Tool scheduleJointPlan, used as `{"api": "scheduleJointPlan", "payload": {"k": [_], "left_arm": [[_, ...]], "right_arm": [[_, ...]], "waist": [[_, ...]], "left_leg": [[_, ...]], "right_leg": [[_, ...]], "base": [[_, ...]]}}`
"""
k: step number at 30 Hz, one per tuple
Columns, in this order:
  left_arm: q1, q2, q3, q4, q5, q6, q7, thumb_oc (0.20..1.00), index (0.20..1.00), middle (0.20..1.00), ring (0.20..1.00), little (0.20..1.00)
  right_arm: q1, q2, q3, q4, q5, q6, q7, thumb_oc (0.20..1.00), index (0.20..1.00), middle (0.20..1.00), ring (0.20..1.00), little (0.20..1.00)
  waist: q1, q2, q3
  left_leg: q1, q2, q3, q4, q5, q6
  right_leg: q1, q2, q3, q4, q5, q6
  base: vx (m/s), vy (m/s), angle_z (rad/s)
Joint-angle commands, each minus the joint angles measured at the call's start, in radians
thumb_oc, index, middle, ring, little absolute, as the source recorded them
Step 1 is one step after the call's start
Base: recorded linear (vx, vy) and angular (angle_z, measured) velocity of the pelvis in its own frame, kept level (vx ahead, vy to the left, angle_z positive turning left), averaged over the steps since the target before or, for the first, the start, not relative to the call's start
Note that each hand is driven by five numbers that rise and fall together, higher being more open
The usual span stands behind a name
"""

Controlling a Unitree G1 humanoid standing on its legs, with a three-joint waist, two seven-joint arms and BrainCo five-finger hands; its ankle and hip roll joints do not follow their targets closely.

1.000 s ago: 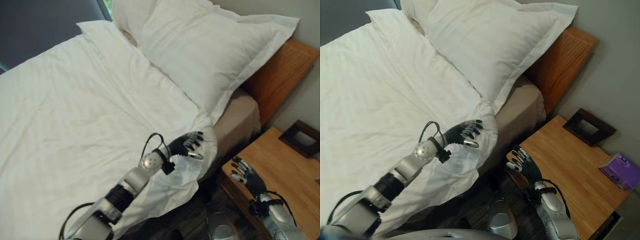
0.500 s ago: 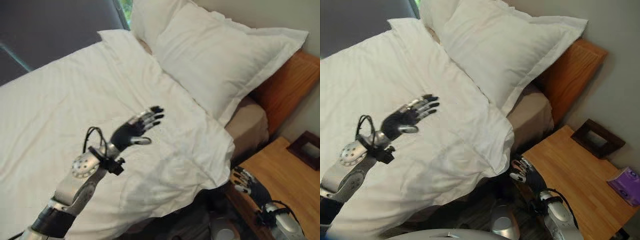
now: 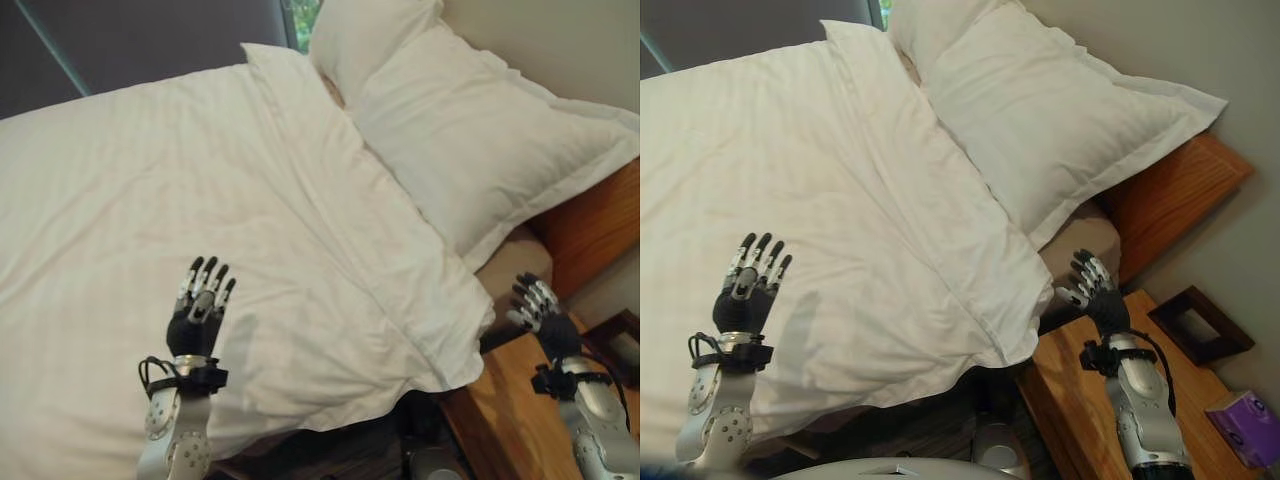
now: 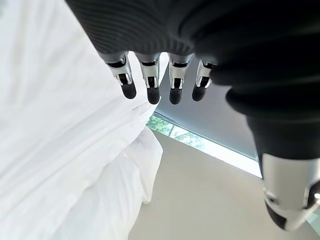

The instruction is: Making the bed.

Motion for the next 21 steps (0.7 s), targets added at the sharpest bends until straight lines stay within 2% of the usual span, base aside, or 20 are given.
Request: {"api": "scheduleJointPlan", "payload": {"k": [1, 4, 9, 10, 11, 12, 21], "left_arm": [[-0.041, 0.029, -0.034, -0.009, -0.018, -0.009, -0.012, 1.000, 1.000, 1.000, 1.000, 1.000], [-0.060, 0.023, -0.093, -0.011, -0.022, 0.005, -0.003, 1.000, 1.000, 1.000, 1.000, 1.000], [-0.071, 0.021, -0.128, -0.011, -0.036, 0.016, 0.007, 1.000, 1.000, 1.000, 1.000, 1.000], [-0.065, 0.023, -0.132, -0.013, -0.042, 0.021, 0.004, 1.000, 1.000, 1.000, 1.000, 1.000], [-0.059, 0.028, -0.137, -0.018, -0.044, 0.022, 0.001, 1.000, 1.000, 1.000, 1.000, 1.000], [-0.052, 0.033, -0.141, -0.013, -0.046, 0.024, -0.001, 1.000, 1.000, 1.000, 1.000, 1.000], [-0.062, 0.063, -0.173, -0.012, -0.086, 0.024, -0.017, 1.000, 1.000, 1.000, 1.000, 1.000]], "right_arm": [[-0.146, 0.003, 0.045, -0.017, 0.144, -0.056, -0.006, 1.000, 1.000, 1.000, 1.000, 1.000], [-0.268, 0.071, 0.163, 0.004, 0.252, -0.045, -0.008, 1.000, 1.000, 1.000, 1.000, 1.000], [-0.389, 0.110, 0.270, 0.062, 0.253, -0.015, -0.016, 1.000, 1.000, 1.000, 1.000, 1.000], [-0.415, 0.117, 0.278, 0.089, 0.258, -0.013, -0.015, 0.912, 0.912, 0.912, 0.912, 0.912], [-0.438, 0.125, 0.285, 0.121, 0.262, -0.012, -0.020, 0.514, 0.514, 0.514, 0.514, 0.514], [-0.461, 0.134, 0.289, 0.165, 0.266, -0.012, -0.027, 0.200, 0.200, 0.200, 0.200, 0.200], [-0.615, 0.112, 0.241, 0.412, 0.292, -0.020, -0.084, 0.200, 0.200, 0.200, 0.200, 0.200]], "waist": [[0.050, 0.003, 0.032], [0.078, 0.003, 0.041], [0.112, 0.006, 0.045], [0.119, 0.008, 0.047], [0.127, 0.010, 0.048], [0.135, 0.012, 0.050], [0.169, 0.043, 0.081]], "left_leg": [[-0.109, 0.008, -0.052, 0.005, 0.111, -0.006], [-0.121, 0.007, -0.061, 0.005, 0.118, -0.008], [-0.131, 0.005, -0.079, 0.005, 0.126, -0.011], [-0.133, 0.004, -0.084, 0.005, 0.128, -0.012], [-0.134, 0.004, -0.089, 0.005, 0.129, -0.012], [-0.137, 0.004, -0.091, 0.005, 0.130, -0.013], [-0.186, -0.003, -0.119, 0.005, 0.151, -0.017]], "right_leg": [[0.139, 0.001, -0.018, 0.017, -0.167, 0.037], [0.131, 0.000, -0.028, 0.017, -0.163, 0.036], [0.130, -0.004, -0.044, 0.017, -0.162, 0.033], [0.132, -0.005, -0.049, 0.017, -0.163, 0.032], [0.133, -0.006, -0.052, 0.017, -0.164, 0.031], [0.134, -0.007, -0.057, 0.017, -0.165, 0.030], [0.096, -0.008, -0.075, 0.017, -0.156, 0.028]], "base": [[-0.07, -0.021, 0.13], [-0.05, -0.005, 0.06], [-0.02, -0.018, 0.18], [0.00, -0.016, 0.08], [-0.01, -0.019, 0.03], [-0.01, -0.018, 0.06], [-0.03, -0.014, 0.12]]}}
